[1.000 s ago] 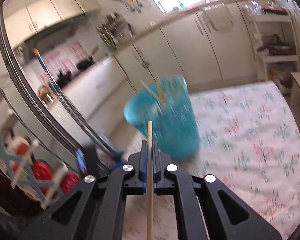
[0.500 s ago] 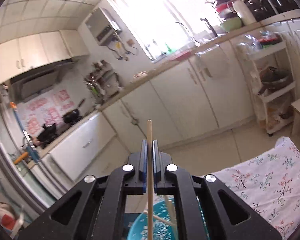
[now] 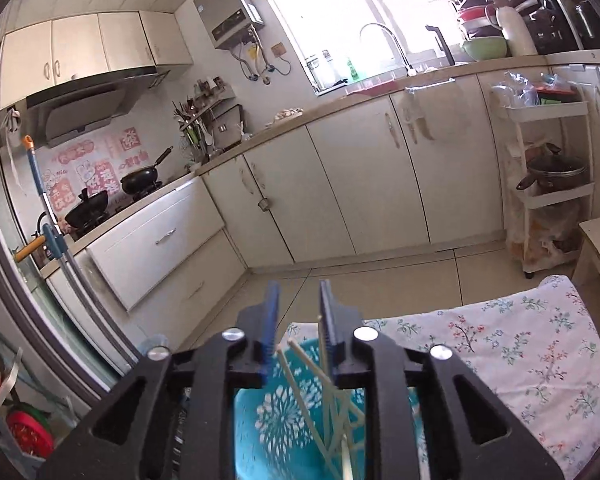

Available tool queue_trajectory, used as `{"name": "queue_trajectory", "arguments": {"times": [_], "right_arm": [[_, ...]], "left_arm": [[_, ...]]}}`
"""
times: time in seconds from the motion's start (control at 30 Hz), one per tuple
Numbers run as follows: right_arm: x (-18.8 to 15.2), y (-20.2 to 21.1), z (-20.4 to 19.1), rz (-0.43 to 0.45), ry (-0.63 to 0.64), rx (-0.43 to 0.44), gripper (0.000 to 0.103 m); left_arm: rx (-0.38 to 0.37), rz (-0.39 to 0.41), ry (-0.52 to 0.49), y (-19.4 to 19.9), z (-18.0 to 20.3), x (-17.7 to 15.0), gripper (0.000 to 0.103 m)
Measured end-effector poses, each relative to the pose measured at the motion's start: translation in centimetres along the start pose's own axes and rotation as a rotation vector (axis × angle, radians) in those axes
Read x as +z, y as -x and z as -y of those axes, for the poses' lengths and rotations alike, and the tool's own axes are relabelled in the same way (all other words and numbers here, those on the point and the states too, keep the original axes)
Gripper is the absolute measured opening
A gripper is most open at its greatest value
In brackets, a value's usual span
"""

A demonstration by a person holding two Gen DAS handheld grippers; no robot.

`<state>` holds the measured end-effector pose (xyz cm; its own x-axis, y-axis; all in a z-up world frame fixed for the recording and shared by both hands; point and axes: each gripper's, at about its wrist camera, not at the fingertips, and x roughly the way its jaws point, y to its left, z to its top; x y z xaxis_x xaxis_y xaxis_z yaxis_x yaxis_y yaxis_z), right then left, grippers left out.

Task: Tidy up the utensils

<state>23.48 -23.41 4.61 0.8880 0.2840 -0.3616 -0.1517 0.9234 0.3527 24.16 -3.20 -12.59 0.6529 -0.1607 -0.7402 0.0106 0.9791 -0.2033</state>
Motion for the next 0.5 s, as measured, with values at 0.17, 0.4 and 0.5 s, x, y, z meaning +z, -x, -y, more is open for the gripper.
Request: {"name": "queue_trajectory", "arguments": {"times": [0.17, 0.4, 0.5], "right_arm": [[-2.6, 6.0, 0.2, -0.056, 0.034, -0.047, 0.062], [-7.8, 12.8, 1.1, -0.235, 0.03, -0.242, 0.095], [-9.0, 15.2, 0.1, -0.256, 0.028, -0.264, 0.096]], "left_arm": [[0.066, -0.007, -0.029, 1.0, 0.1, -0.2, 0.088], [0.097, 0.019, -0.14, 9.2, 1.8, -1.3, 0.096], [0.064, 0.02, -0.228, 13.4, 2.9, -2.2, 0.096]]}}
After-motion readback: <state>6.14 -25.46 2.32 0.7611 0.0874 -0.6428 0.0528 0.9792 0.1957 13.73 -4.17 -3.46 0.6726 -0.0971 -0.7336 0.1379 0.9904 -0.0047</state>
